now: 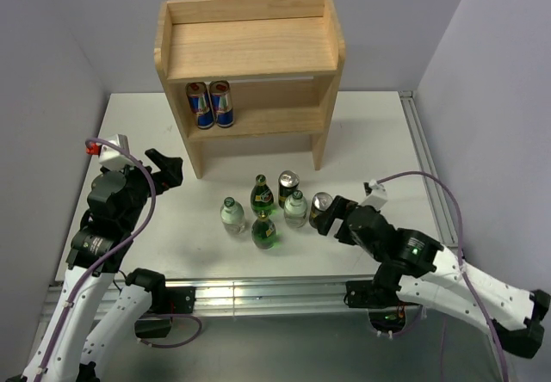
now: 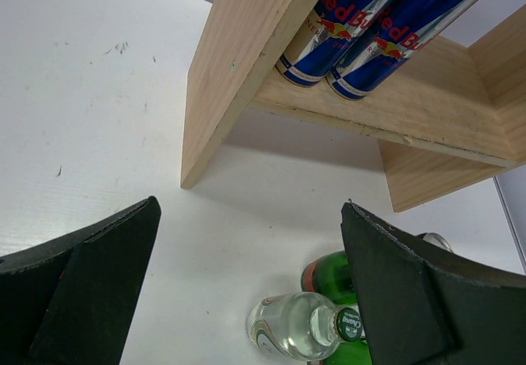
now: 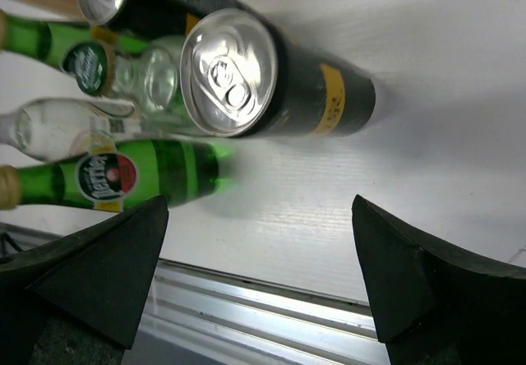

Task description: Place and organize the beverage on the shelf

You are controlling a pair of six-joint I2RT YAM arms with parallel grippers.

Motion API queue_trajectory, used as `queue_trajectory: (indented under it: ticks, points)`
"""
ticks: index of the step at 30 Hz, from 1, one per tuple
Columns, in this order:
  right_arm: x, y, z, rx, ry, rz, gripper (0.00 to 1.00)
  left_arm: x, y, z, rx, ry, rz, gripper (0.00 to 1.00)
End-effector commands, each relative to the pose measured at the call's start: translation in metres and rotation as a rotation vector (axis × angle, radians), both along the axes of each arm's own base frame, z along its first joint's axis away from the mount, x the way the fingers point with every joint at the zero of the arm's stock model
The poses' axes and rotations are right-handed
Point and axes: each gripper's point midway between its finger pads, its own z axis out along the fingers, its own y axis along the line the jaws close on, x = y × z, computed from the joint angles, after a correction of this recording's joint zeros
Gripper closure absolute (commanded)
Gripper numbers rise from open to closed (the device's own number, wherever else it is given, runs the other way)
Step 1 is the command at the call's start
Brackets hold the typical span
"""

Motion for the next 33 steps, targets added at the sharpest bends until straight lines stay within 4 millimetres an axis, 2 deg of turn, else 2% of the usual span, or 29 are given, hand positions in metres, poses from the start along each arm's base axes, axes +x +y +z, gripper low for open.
queue_trajectory:
  ticks: [1,4,9,13,19,20,25,33]
  points:
    - [0.008,0.007,-0.011,-0.053,-0.007,-0.079,0.0,0.002,0.002,0.012,0.007,-0.056,0.003,0.01]
    - [0.009,0.017,-0.025,-0.126,-0.009,-0.069,0.0,0.002,0.001,0.012,0.01,-0.055,0.0,0.01]
    - [0.024,0.023,-0.022,-0.091,-0.108,-0.09,0.0,0.001,0.0,0.012,0.014,-0.061,-0.012,0.01]
    - [0.038,0.011,-0.018,-0.156,-0.182,-0.155,0.0,0.001,-0.001,0.013,0.015,-0.063,-0.02,0.01]
    - [0.057,0.019,-0.019,-0.257,-0.235,-0.187,0.0,0.0,-0.002,0.015,0.014,-0.073,-0.026,0.01]
    - [0.06,0.02,-0.025,-0.288,-0.23,-0.193,0.0,-0.001,-0.002,0.015,0.014,-0.075,-0.026,0.01]
    - [0.067,0.024,-0.031,-0.32,-0.242,-0.223,0.0,-0.001,-0.003,0.015,0.016,-0.075,-0.034,0.01]
    - [0.075,0.015,-0.042,-0.348,-0.293,-0.291,0.0,-0.001,-0.005,0.016,0.014,-0.079,-0.047,0.01]
